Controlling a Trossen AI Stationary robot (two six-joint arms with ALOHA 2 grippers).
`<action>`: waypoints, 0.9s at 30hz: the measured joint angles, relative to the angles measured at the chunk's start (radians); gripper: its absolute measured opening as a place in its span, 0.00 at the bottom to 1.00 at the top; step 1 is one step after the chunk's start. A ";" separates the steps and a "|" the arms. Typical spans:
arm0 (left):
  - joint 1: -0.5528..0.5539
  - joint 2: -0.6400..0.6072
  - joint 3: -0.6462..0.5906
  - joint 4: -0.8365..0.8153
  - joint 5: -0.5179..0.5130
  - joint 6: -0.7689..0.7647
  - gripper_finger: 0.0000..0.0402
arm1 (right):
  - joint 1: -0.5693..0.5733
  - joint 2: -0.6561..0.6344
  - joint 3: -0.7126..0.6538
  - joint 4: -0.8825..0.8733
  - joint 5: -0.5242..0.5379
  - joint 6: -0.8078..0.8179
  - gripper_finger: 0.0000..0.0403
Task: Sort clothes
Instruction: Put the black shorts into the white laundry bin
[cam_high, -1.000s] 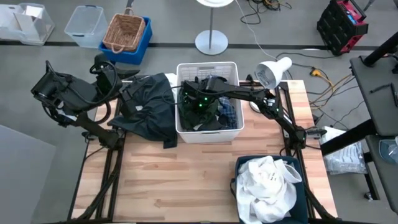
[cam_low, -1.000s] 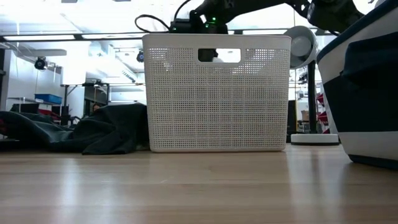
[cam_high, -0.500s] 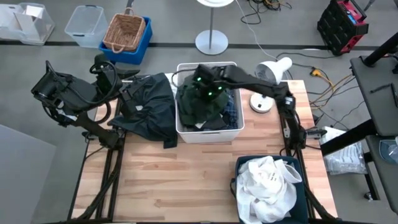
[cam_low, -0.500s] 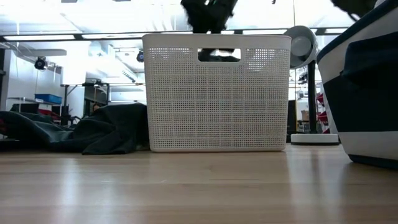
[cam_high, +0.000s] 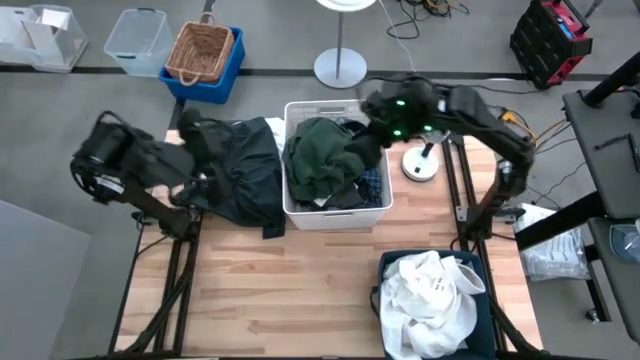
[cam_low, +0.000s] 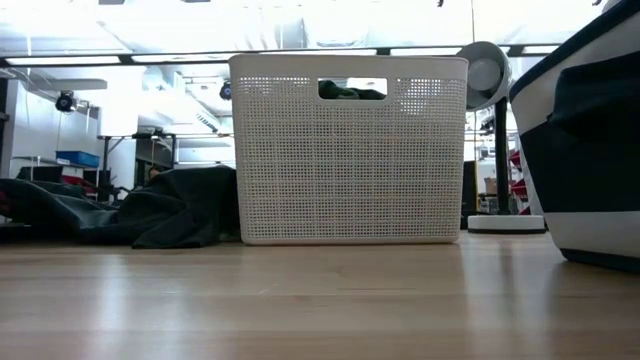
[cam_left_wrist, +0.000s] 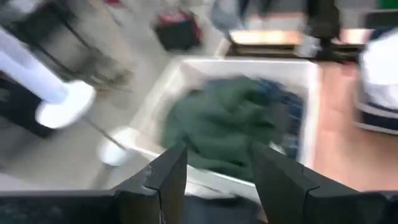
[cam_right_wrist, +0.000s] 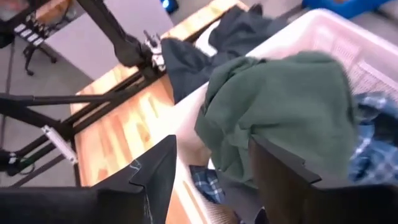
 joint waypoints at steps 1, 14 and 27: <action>0.017 -0.006 -0.040 -0.004 0.030 -0.042 0.39 | 0.011 -0.017 0.000 0.000 0.029 -0.001 0.47; 0.270 -0.031 -0.677 -0.029 0.255 -0.581 0.39 | 0.096 -0.037 0.000 0.001 0.142 0.009 0.50; 0.686 -0.034 -1.117 0.454 0.625 -0.308 0.39 | 0.107 0.041 -0.001 -0.019 0.122 0.011 0.52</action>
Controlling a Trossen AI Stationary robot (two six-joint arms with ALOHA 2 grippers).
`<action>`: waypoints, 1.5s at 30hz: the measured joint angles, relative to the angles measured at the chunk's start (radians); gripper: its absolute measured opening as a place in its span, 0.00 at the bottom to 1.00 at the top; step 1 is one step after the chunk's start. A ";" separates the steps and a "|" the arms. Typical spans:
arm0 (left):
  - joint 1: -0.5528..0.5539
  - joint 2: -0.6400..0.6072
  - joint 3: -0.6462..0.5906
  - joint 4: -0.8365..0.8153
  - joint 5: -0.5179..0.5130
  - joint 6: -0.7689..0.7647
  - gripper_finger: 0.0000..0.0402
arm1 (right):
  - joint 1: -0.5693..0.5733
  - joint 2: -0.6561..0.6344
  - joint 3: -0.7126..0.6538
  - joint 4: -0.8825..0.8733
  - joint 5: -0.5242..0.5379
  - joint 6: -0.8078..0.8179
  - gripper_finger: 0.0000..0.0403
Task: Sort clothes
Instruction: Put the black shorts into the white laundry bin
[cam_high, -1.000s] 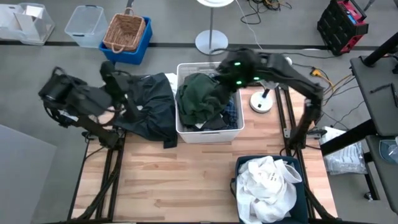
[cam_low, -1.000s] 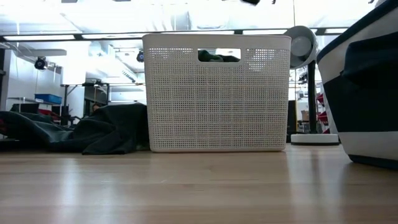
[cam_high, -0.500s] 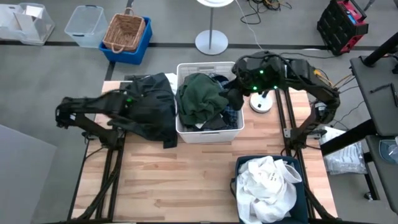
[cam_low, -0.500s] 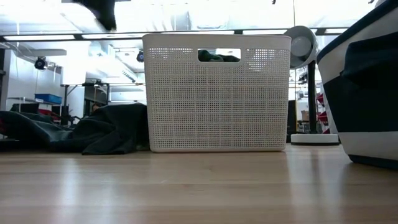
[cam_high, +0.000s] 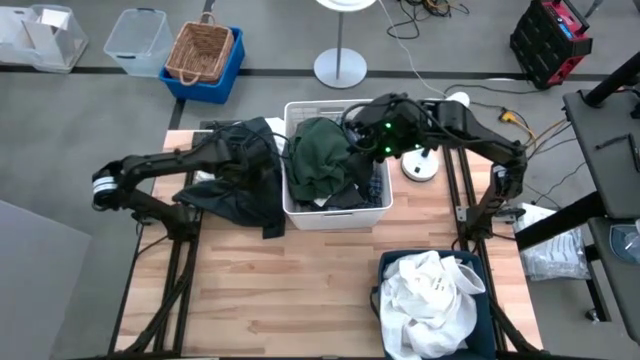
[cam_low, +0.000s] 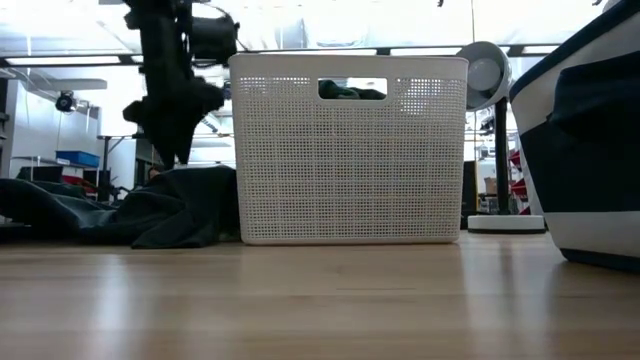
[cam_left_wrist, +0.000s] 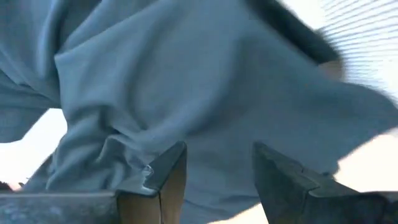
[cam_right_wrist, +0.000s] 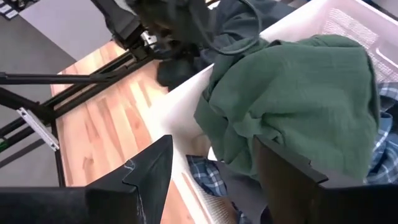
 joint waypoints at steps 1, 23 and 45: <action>0.013 0.000 -0.019 0.012 -0.006 0.013 0.39 | 0.005 0.003 0.000 0.001 0.000 0.001 0.52; 0.094 -0.018 -0.364 0.442 0.028 0.122 0.02 | 0.010 0.003 0.000 0.009 0.010 0.005 0.52; -0.168 -0.286 0.516 -0.084 -0.114 0.139 0.00 | 0.018 0.089 0.000 0.236 0.054 -0.310 0.53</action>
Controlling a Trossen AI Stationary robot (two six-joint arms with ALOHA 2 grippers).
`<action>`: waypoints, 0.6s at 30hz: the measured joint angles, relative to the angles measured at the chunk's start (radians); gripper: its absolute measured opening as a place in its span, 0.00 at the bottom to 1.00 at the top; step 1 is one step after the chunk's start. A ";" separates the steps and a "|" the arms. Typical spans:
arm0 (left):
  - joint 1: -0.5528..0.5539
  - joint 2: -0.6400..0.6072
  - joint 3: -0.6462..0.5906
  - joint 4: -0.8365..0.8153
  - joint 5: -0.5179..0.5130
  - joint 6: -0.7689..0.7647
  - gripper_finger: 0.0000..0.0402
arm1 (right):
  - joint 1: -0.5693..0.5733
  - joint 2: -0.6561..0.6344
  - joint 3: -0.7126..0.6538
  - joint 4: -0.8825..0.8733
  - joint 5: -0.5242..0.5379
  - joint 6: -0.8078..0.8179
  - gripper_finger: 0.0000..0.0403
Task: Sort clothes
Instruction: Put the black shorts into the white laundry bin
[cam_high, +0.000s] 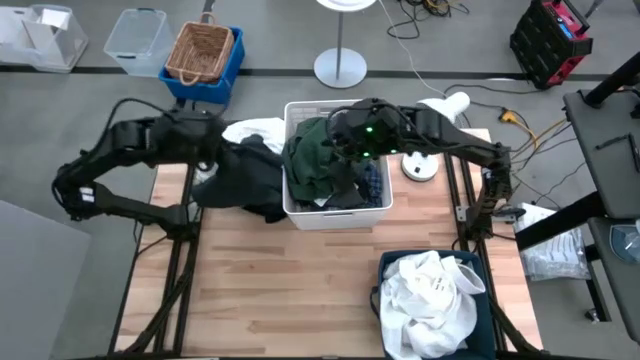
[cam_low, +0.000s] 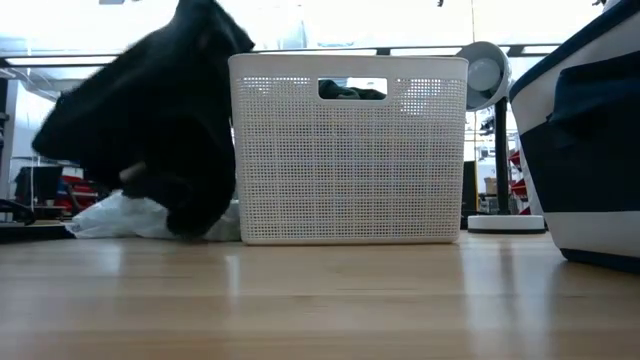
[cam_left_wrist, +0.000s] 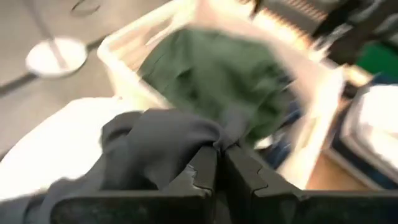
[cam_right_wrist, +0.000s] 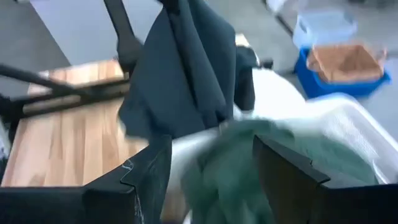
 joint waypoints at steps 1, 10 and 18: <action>-0.018 0.006 0.027 0.010 -0.001 0.008 0.00 | 0.003 0.013 0.000 0.038 0.000 -0.019 0.54; -0.145 0.123 0.257 0.035 -0.042 0.067 0.00 | 0.023 0.126 0.000 0.359 -0.015 -0.071 0.74; -0.211 0.285 0.469 0.027 -0.046 0.147 0.00 | 0.028 0.216 0.000 0.569 -0.133 -0.015 0.84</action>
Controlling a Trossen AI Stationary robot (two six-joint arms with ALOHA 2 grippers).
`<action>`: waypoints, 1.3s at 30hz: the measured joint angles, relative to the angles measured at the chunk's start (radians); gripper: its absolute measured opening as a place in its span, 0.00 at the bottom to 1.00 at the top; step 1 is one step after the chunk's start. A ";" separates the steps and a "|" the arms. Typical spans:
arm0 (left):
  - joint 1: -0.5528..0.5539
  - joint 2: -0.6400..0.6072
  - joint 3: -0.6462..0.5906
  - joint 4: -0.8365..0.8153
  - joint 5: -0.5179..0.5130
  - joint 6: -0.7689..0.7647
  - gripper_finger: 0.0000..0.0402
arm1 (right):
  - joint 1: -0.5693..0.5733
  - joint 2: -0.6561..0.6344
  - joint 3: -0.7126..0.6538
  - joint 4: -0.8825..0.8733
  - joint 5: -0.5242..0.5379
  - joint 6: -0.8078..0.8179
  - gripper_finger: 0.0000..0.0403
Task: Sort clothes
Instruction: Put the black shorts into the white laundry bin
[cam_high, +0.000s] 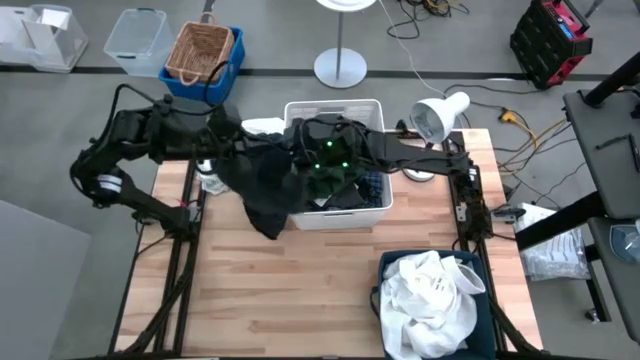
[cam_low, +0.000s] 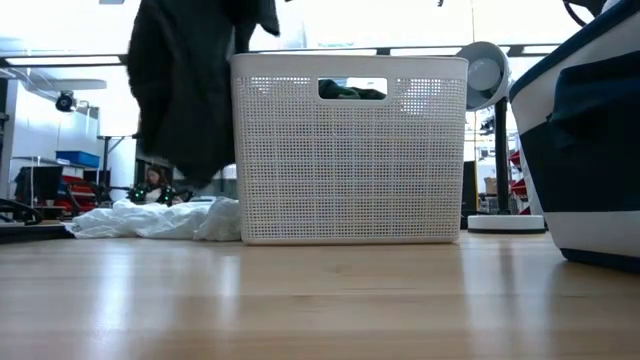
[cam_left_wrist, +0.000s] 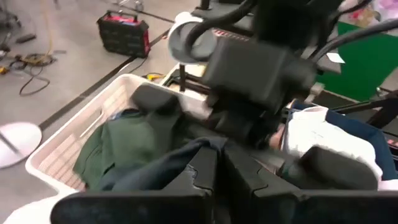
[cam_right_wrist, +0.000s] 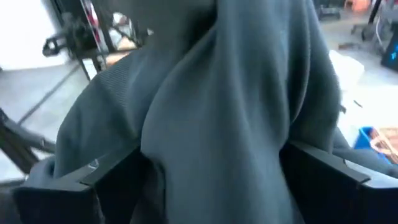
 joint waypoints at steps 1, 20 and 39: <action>-0.007 0.019 0.029 -0.004 0.000 0.010 0.00 | 0.000 0.007 0.000 0.027 0.000 0.002 0.84; -0.035 0.129 0.309 -0.010 -0.019 0.034 0.22 | 0.014 -0.111 0.009 0.073 0.120 -0.147 0.06; -0.034 0.025 0.313 -0.027 -0.063 0.118 0.35 | -0.069 -0.222 -0.010 -0.378 0.657 -0.274 0.06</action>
